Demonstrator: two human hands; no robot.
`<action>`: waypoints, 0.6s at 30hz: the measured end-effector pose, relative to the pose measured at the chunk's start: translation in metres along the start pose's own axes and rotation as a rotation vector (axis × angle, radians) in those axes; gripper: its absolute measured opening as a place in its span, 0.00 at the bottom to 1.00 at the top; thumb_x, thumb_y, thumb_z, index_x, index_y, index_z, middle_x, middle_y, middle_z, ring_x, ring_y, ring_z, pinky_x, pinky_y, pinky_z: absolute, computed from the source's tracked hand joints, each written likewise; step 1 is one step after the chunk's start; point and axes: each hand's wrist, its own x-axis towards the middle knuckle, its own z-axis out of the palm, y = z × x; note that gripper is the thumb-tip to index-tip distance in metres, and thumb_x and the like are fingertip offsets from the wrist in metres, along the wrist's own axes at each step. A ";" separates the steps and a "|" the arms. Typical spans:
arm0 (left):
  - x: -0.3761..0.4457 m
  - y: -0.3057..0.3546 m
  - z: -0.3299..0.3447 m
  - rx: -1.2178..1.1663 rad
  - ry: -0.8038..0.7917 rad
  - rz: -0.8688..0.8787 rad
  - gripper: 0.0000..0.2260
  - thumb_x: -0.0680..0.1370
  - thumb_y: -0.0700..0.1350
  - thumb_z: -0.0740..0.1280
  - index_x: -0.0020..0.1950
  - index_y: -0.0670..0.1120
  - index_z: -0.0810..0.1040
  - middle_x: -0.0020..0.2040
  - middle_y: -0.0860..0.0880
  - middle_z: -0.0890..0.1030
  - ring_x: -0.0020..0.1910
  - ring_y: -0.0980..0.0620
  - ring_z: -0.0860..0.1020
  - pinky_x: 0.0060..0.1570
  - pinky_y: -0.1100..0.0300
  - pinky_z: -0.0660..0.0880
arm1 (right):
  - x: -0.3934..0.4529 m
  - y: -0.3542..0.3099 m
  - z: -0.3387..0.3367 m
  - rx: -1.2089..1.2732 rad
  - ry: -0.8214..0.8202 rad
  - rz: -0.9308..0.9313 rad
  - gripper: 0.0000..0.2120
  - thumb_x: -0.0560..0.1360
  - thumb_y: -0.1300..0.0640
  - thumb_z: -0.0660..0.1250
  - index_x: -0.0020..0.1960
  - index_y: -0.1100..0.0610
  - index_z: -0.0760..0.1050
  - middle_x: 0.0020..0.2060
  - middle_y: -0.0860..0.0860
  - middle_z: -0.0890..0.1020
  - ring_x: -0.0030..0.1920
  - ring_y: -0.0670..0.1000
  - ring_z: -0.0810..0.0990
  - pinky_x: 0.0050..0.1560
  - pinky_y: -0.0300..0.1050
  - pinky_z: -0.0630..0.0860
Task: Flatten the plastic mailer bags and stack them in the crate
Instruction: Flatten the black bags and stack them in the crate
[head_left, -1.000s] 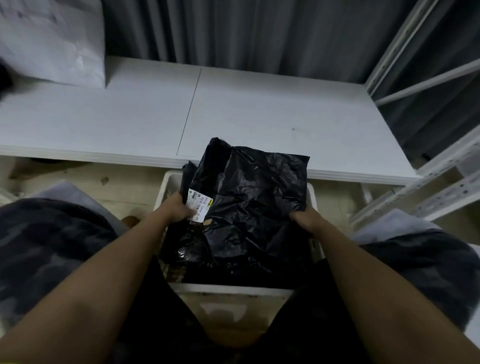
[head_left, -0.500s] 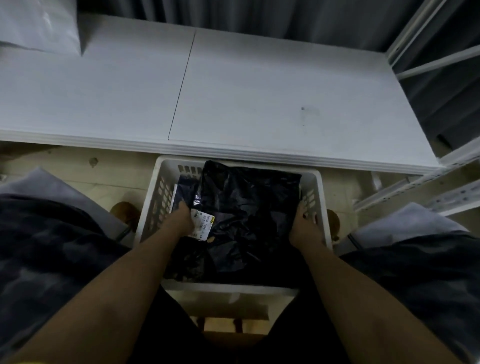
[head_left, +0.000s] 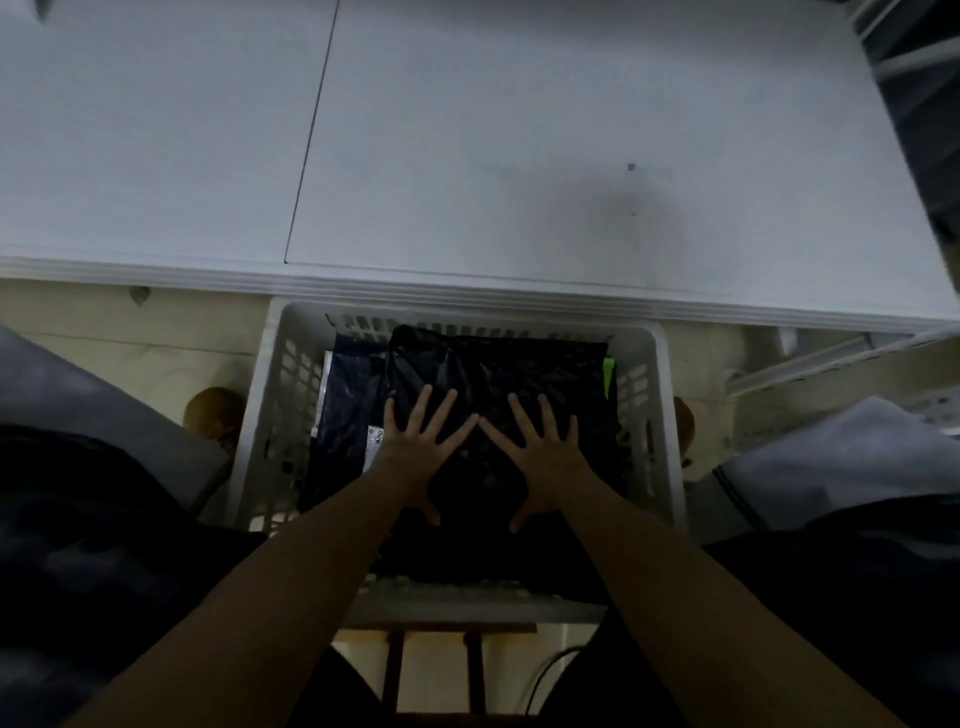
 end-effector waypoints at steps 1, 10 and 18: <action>0.004 0.001 0.004 -0.004 -0.027 -0.011 0.63 0.61 0.69 0.73 0.74 0.54 0.27 0.74 0.43 0.28 0.73 0.35 0.32 0.65 0.26 0.44 | 0.004 0.002 0.004 0.007 -0.021 0.009 0.67 0.57 0.33 0.77 0.72 0.38 0.25 0.73 0.52 0.25 0.72 0.67 0.29 0.67 0.77 0.43; 0.024 0.008 0.027 -0.055 -0.190 -0.163 0.59 0.66 0.64 0.73 0.73 0.54 0.25 0.74 0.42 0.27 0.74 0.34 0.33 0.67 0.29 0.50 | 0.029 0.000 0.031 0.020 -0.074 0.057 0.66 0.61 0.37 0.77 0.71 0.38 0.24 0.72 0.53 0.25 0.73 0.68 0.31 0.66 0.77 0.49; 0.026 -0.005 0.006 -0.043 -0.323 -0.099 0.54 0.70 0.60 0.72 0.77 0.51 0.34 0.77 0.41 0.34 0.76 0.34 0.41 0.69 0.36 0.56 | 0.022 0.016 0.004 0.124 -0.097 -0.074 0.48 0.70 0.31 0.64 0.76 0.39 0.34 0.77 0.53 0.39 0.75 0.67 0.44 0.67 0.70 0.60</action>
